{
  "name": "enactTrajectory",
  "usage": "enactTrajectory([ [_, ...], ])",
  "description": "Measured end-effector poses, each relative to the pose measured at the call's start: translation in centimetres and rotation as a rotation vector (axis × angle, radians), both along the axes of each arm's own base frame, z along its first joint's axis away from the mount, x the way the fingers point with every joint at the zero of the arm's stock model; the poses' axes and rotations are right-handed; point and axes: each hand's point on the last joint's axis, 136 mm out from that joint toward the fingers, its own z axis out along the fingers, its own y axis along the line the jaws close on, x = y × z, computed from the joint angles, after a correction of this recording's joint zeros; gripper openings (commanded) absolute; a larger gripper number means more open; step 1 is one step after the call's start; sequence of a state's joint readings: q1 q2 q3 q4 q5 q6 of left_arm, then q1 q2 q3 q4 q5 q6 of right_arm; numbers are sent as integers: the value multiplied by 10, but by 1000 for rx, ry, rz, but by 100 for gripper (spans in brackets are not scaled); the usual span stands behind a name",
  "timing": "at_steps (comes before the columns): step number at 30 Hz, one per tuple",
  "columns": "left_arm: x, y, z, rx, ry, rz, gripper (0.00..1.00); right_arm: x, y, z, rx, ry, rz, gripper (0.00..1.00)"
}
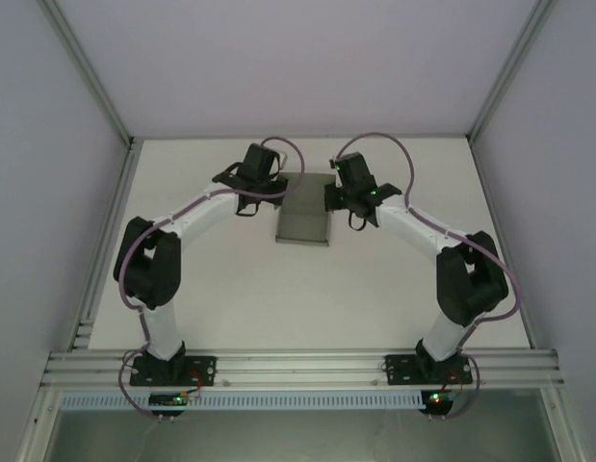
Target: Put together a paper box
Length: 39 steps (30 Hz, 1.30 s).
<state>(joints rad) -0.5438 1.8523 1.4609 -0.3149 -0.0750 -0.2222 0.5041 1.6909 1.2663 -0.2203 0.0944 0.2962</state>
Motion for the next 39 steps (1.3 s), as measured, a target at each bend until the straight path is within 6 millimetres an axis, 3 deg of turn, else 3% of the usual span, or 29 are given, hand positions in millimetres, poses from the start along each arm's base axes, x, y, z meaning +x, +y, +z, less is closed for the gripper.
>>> enactTrajectory([
  [8,21,9,4,-160,-29,288,0,35,17,10,94,-119,-165,0],
  [17,35,7,-4,-282,-37,405,0,54,22,-1,144,-150,-253,0],
  [32,38,1,-11,-390,-118,469,0,52,22,-16,123,-228,-227,0],
  [39,20,0,-30,-362,-123,430,2,37,17,-46,64,-209,-196,0],
])
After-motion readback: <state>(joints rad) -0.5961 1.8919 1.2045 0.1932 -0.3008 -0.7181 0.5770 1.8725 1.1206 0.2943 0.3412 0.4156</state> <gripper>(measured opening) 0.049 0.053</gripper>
